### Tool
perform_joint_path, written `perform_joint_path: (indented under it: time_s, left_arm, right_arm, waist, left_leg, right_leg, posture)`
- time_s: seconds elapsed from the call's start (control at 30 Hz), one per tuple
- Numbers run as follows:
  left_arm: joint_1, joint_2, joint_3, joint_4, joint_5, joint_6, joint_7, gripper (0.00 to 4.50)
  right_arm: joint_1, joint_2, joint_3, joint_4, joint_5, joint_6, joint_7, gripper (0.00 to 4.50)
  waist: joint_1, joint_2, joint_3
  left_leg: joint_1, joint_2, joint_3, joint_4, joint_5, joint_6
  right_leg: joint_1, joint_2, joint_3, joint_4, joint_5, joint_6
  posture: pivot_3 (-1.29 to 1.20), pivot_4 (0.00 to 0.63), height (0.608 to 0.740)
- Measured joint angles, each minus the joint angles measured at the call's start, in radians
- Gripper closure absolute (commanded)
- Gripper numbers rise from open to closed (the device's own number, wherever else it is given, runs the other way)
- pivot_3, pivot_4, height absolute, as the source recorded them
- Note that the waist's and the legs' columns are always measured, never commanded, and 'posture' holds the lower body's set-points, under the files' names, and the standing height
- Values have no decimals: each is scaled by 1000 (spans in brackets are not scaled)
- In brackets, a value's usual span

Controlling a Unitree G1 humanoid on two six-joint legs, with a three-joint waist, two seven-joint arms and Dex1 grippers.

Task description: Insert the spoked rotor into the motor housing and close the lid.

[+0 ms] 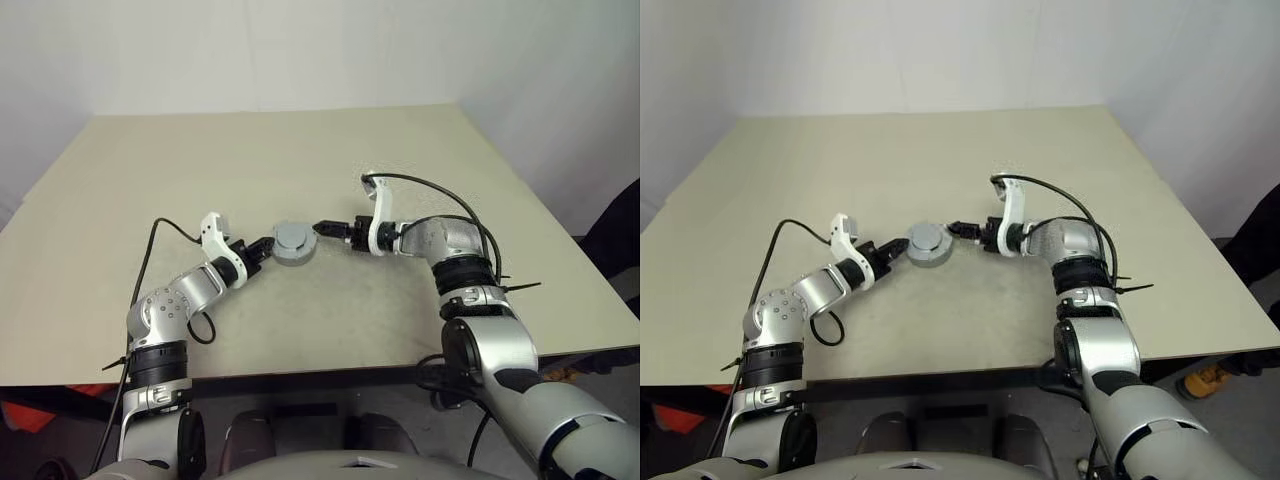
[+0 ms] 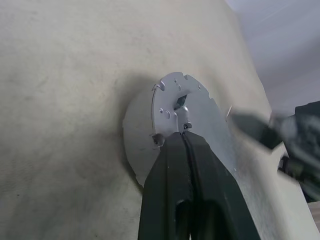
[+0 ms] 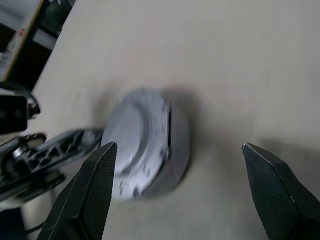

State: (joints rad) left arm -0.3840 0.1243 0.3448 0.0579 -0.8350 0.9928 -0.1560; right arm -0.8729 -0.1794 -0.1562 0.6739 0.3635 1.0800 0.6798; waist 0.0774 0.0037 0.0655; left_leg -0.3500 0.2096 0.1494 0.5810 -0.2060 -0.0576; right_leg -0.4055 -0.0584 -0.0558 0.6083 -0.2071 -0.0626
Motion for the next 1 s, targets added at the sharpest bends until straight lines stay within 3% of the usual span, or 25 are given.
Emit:
perform_joint_path:
  time_s: [0.13,0.37,0.9,1.0]
  left_arm:
    - [1,0,0,0,0,0,1,4500]
    - [1,3,0,0,2,-1,1,4500]
    - [4,23,0,-7,13,-3,13,4500]
    - [5,25,1,-16,16,-3,14,4500]
  right_arm:
    - [18,8,-33,-47,41,128,-32,19]
    - [22,86,-106,-44,72,147,-112,19]
    - [-68,214,-236,230,102,-91,-205,19]
    - [-82,230,-234,262,103,-104,-194,19]
  waist:
    - [2,0,0]
    - [2,0,0]
    - [-19,-1,-1]
    - [-19,-1,-1]
  left_leg:
    - [1,0,0,0,0,-1]
    - [2,1,0,0,1,-2]
    - [9,7,1,-2,7,-12]
    - [8,8,1,-2,7,-12]
  right_leg:
    - [1,0,0,0,0,0]
    - [2,0,0,1,0,0]
    - [3,4,-1,3,1,0]
    - [3,5,-1,3,4,-6]
  posture:
    - [0,0,740]
    - [0,0,740]
    - [0,0,740]
    - [0,0,740]
